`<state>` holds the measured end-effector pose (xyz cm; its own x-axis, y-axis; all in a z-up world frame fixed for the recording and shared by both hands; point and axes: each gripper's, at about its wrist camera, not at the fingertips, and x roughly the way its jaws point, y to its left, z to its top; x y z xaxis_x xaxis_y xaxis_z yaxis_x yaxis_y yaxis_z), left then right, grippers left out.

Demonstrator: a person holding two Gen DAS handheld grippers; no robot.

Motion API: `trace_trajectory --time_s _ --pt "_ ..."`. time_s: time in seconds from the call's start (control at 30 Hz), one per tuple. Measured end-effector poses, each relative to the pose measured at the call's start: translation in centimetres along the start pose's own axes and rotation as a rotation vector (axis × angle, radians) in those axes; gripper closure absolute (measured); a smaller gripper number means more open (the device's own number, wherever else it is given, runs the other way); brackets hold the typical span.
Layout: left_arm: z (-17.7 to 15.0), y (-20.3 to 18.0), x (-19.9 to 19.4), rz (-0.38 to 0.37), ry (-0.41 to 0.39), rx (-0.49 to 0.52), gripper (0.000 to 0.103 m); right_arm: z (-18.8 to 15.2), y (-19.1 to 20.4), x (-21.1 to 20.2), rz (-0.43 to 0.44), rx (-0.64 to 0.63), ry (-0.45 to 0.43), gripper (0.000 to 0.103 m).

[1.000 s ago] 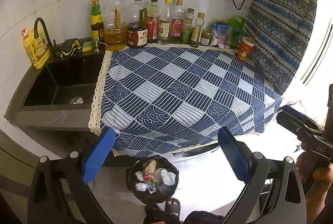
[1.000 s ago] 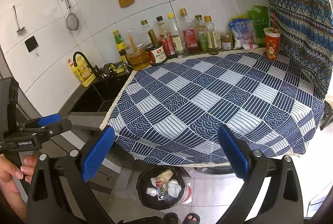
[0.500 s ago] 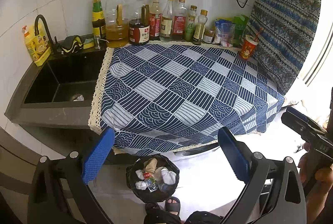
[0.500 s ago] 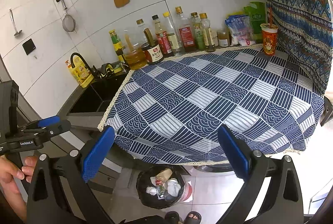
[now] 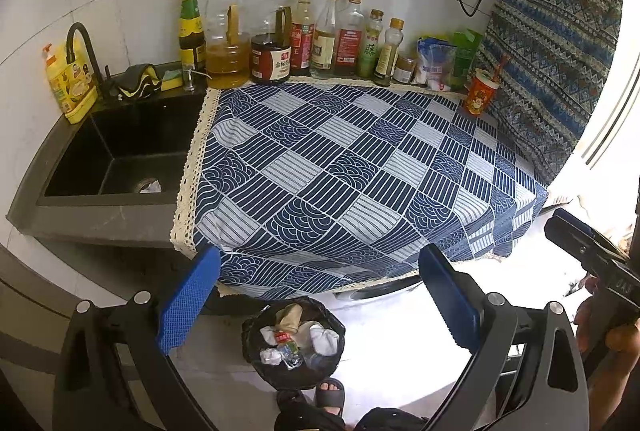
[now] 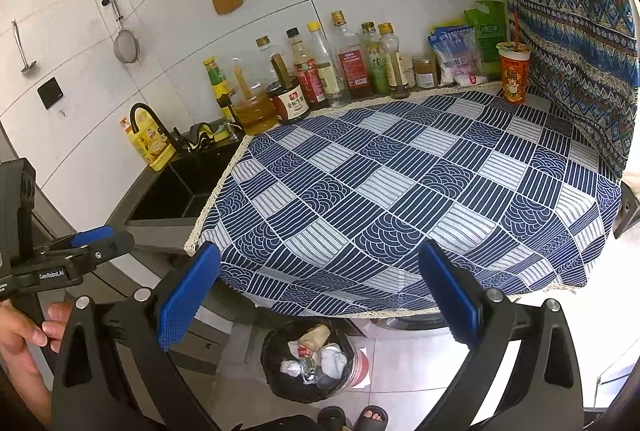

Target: Collect trash

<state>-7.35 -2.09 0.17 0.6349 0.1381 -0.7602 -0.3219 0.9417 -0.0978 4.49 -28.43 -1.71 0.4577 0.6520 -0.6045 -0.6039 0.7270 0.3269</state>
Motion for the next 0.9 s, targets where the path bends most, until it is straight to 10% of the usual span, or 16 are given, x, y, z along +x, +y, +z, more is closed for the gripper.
trace_trajectory --time_s 0.9 --pt "-0.2 0.6 -0.7 -0.021 -0.004 0.017 0.007 0.2 2.1 0.0 0.002 -0.018 0.007 0.005"
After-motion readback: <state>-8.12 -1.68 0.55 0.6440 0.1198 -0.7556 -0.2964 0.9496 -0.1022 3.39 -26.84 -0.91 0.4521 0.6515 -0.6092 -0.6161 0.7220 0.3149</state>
